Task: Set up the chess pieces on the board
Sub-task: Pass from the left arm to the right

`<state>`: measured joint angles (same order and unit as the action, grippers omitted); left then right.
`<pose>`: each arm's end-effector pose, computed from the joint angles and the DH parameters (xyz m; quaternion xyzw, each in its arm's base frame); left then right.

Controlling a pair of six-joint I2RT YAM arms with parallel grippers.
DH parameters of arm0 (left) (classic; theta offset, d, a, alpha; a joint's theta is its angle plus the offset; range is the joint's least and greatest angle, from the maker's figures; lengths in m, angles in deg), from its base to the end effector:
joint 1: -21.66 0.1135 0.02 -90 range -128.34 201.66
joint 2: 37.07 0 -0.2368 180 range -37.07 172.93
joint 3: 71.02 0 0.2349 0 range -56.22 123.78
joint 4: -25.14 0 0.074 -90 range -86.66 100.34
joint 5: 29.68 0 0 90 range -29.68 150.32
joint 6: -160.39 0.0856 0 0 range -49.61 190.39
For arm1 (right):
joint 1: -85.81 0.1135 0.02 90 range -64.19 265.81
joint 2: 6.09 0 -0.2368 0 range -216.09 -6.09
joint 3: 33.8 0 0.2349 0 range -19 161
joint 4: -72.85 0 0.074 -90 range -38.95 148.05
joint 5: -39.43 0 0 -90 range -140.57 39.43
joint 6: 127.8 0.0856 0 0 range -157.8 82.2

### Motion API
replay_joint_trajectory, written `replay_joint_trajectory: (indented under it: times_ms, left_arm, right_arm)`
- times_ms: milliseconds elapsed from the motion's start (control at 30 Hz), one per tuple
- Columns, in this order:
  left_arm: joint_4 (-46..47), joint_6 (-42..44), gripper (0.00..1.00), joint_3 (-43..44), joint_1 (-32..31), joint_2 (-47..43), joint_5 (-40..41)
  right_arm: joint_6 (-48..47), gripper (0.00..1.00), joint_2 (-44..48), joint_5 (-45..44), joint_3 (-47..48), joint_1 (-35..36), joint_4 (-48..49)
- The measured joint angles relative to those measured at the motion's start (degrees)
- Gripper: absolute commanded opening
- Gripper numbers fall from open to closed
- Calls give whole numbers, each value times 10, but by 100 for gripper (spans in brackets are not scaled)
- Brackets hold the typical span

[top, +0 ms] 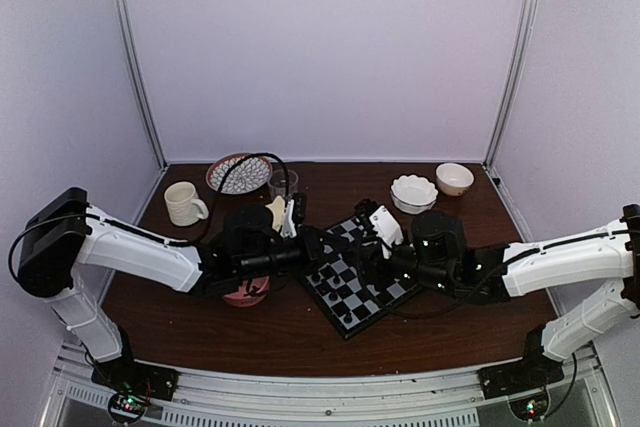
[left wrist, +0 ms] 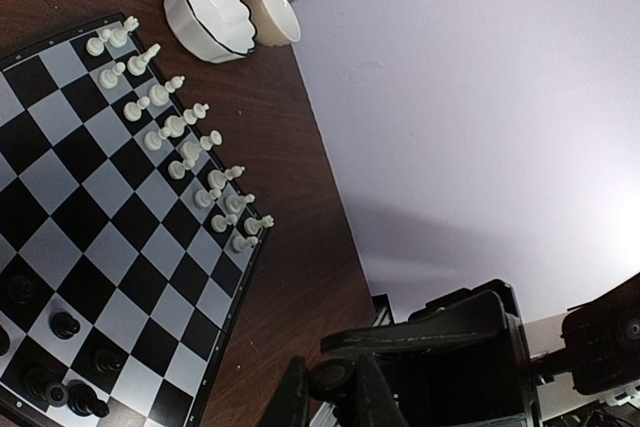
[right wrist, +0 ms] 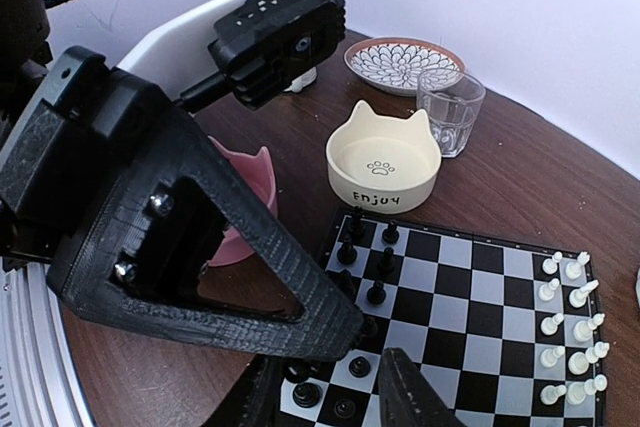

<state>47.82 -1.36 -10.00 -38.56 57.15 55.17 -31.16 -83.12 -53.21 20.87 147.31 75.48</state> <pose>0.1873 -0.3428 0.1920 -0.0486 0.7672 -0.5974 0.2284 0.1629 0.2919 0.2010 -0.3649 0.7318 0.3067 0.4871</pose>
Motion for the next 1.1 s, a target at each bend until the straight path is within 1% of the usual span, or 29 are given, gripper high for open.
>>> replay_joint_trajectory:
  times_ms: [67,167,200,300,433,500,567,733,800,867,933,1000,1100]
  left_arm:
    - [2,-2,4,4,0,4,0]
    - [4,-5,4,5,0,8,0]
    - [5,-6,5,6,0,9,0]
    - [7,-9,5,8,-1,11,0]
    - [7,-12,9,10,-1,12,6]
    - [7,-12,11,10,-1,12,10]
    - [10,-13,16,10,-1,13,11]
    - [25,-11,33,6,-2,5,17]
    - [11,-4,40,-2,-2,-9,21]
    - [-7,5,49,-10,-1,-30,27]
    - [-26,15,56,-20,2,-57,30]
    - [-46,30,58,-30,8,-86,30]
    - [-83,72,59,-42,24,-136,27]
  right_arm:
    - [3,28,0,-2,0,1,0]
    - [7,26,0,-4,0,2,-1]
    - [8,23,0,-5,0,2,-1]
    - [9,15,0,-7,0,2,-2]
    - [14,1,0,-16,0,3,-4]
    - [16,0,1,-27,0,3,-7]
    - [15,0,5,-35,0,3,-10]
    - [15,0,24,-51,-2,6,-13]
    - [15,0,33,-61,-4,6,-13]
    - [15,0,40,-66,-5,5,-13]
    - [15,0,44,-68,-5,5,-14]
    - [15,0,46,-67,-5,5,-16]
    - [13,0,47,-59,0,5,-41]
